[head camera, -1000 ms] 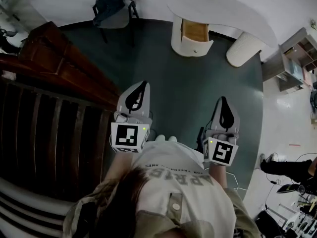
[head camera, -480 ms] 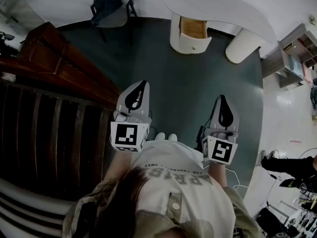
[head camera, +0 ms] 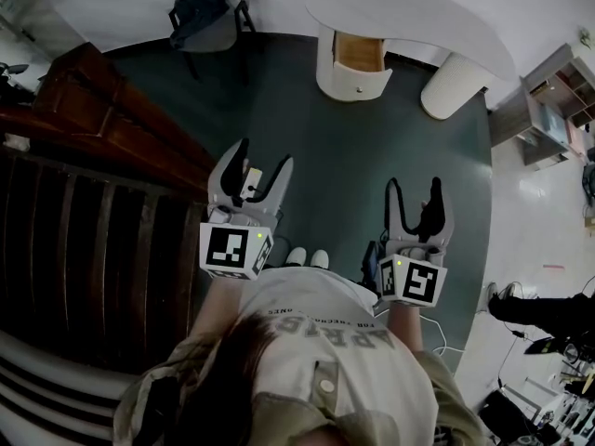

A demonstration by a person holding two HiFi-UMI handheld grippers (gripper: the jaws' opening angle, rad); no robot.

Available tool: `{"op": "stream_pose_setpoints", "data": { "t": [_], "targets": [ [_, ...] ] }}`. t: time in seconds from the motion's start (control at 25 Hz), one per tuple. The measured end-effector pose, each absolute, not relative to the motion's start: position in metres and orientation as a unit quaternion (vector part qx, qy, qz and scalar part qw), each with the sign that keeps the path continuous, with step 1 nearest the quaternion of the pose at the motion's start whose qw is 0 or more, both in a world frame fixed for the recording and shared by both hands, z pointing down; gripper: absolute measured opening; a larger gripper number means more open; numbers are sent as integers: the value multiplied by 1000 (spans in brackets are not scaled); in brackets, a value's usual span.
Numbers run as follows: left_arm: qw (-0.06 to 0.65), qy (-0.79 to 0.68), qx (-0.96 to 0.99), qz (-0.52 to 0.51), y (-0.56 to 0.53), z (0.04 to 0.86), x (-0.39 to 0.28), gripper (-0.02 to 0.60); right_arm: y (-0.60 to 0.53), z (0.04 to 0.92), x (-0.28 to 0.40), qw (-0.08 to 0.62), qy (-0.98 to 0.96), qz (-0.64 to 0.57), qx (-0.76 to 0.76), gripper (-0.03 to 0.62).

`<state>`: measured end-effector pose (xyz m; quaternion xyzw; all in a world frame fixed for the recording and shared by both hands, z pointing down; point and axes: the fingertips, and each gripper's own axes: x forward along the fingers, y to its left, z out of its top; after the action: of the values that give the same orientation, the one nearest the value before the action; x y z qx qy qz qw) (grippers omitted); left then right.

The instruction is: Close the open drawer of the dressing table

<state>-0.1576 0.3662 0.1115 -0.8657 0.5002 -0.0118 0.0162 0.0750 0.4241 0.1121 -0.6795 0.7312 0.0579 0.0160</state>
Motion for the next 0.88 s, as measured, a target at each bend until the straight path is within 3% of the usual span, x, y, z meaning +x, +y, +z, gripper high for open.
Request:
{"op": "stream_pose_setpoints", "data": {
  "t": [0.88],
  "targets": [
    [-11, 526, -847, -75, 349, 154, -133, 302, 400, 152, 113, -13, 743, 13, -669, 319]
  ]
}}
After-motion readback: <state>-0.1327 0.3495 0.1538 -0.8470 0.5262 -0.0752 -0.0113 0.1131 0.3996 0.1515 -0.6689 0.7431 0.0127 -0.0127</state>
